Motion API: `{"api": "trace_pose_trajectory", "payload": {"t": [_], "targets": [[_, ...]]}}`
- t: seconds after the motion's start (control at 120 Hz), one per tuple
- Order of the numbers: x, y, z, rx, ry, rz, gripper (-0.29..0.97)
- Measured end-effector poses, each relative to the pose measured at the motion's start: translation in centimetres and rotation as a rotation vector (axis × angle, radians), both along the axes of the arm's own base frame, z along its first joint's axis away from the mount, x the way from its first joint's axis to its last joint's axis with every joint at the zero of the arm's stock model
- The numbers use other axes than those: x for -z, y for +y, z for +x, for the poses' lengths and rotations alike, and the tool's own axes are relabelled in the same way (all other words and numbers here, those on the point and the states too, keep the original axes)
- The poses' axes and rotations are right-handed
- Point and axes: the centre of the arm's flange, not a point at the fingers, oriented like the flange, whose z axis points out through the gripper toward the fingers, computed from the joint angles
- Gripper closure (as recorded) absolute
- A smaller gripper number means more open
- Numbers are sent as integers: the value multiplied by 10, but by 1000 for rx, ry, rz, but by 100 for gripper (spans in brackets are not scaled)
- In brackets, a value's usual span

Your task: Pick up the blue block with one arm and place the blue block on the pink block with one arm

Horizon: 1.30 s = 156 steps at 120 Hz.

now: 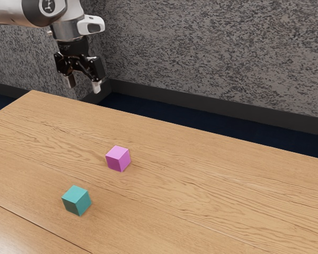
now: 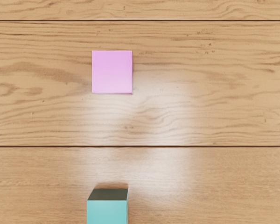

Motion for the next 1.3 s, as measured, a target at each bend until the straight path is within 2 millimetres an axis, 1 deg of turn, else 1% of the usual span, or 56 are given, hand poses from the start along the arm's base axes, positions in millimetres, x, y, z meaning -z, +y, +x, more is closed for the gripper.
{"api": "trace_pose_trajectory", "payload": {"t": [0.008, 0.025, 0.042, 0.058, 0.075, 0.1, 0.133, 0.158, 0.2, 0.292, 0.408, 0.467, 0.508, 0.55, 0.583, 0.667, 0.708, 0.808, 0.9, 1.033, 1.117, 1.208, 1.3], "targets": [[0, 0, 0, 0, 0, 0, 0], [-51, 0, -3, 3, -93, -6, 0], [-90, -1, -11, 7, -164, -9, 0], [-118, -1, -18, 11, -212, -12, 0], [-137, -1, -24, 14, -243, -13, 0], [-151, 0, -28, 17, -263, 1, 0], [-159, 1, -31, 20, -268, 23, 0], [-161, 1, -31, 23, -263, 37, 0], [-157, 2, -29, 29, -241, 52, 0], [-134, -3, -16, 54, -171, 69, 0], [-106, -25, -4, 112, -101, 73, 0], [-90, -32, -5, 131, -61, 78, 0], [-63, -32, -24, 132, -12, 90, 0], [-37, -29, -50, 130, 21, 101, 0], [-13, -23, -67, 118, 41, 103, 0], [41, 3, -91, 68, 71, 90, 0], [60, 11, -98, 53, 64, 83, 0], [91, 20, -102, 41, 55, 69, 0], [132, 34, -99, 18, 77, 40, 0], [190, 40, -100, 14, 77, 25, 0], [215, 41, -101, 19, 62, 22, 0], [236, 41, -102, 23, 39, 21, 0], [262, 42, -105, 26, 36, 18, 0]]}}
